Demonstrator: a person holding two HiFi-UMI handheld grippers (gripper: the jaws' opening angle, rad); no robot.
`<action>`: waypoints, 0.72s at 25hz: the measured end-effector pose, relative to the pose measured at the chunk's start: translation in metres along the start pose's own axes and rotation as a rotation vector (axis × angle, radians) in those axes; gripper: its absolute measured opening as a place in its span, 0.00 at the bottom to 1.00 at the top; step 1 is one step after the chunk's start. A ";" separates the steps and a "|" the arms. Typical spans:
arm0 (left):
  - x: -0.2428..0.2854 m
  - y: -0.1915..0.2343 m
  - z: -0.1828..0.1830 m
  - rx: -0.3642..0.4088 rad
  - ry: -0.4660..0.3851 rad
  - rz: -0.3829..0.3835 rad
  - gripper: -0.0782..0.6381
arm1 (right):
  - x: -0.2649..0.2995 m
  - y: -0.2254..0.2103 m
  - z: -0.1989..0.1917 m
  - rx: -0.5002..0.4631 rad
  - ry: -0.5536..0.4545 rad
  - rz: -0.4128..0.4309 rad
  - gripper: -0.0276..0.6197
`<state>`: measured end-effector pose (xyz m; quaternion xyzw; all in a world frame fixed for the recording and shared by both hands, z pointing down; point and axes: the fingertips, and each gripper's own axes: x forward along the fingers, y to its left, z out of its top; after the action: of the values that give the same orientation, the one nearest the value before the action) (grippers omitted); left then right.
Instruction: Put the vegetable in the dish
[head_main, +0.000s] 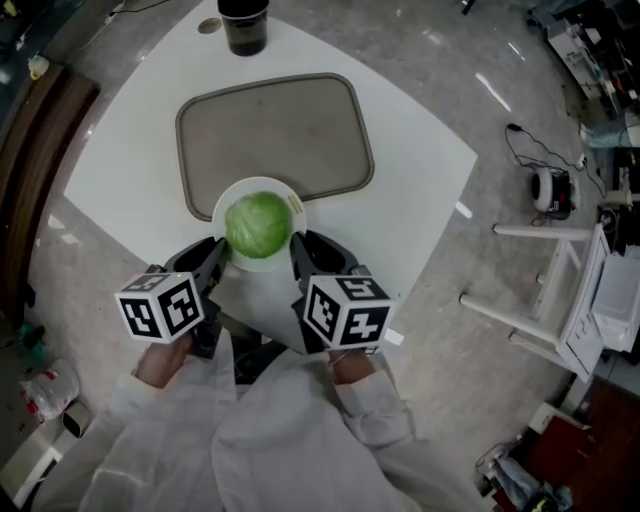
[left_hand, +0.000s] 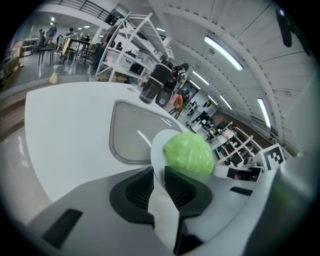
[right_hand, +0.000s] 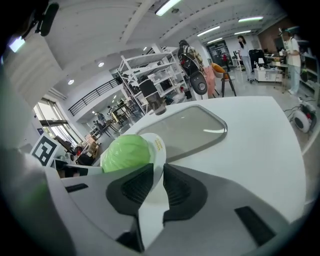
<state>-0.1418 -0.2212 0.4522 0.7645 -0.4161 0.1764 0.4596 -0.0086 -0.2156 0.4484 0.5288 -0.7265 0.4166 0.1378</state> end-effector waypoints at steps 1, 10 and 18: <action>0.001 0.002 0.004 0.004 0.001 -0.006 0.21 | 0.003 0.001 0.003 0.004 -0.006 -0.006 0.15; 0.018 0.008 0.038 0.074 0.008 -0.062 0.21 | 0.018 -0.001 0.025 0.024 -0.062 -0.054 0.15; 0.045 -0.005 0.057 0.082 0.016 -0.091 0.21 | 0.024 -0.024 0.047 0.087 -0.098 -0.080 0.15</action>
<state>-0.1176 -0.2898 0.4493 0.7995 -0.3696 0.1784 0.4386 0.0145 -0.2692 0.4461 0.5827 -0.6919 0.4155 0.0957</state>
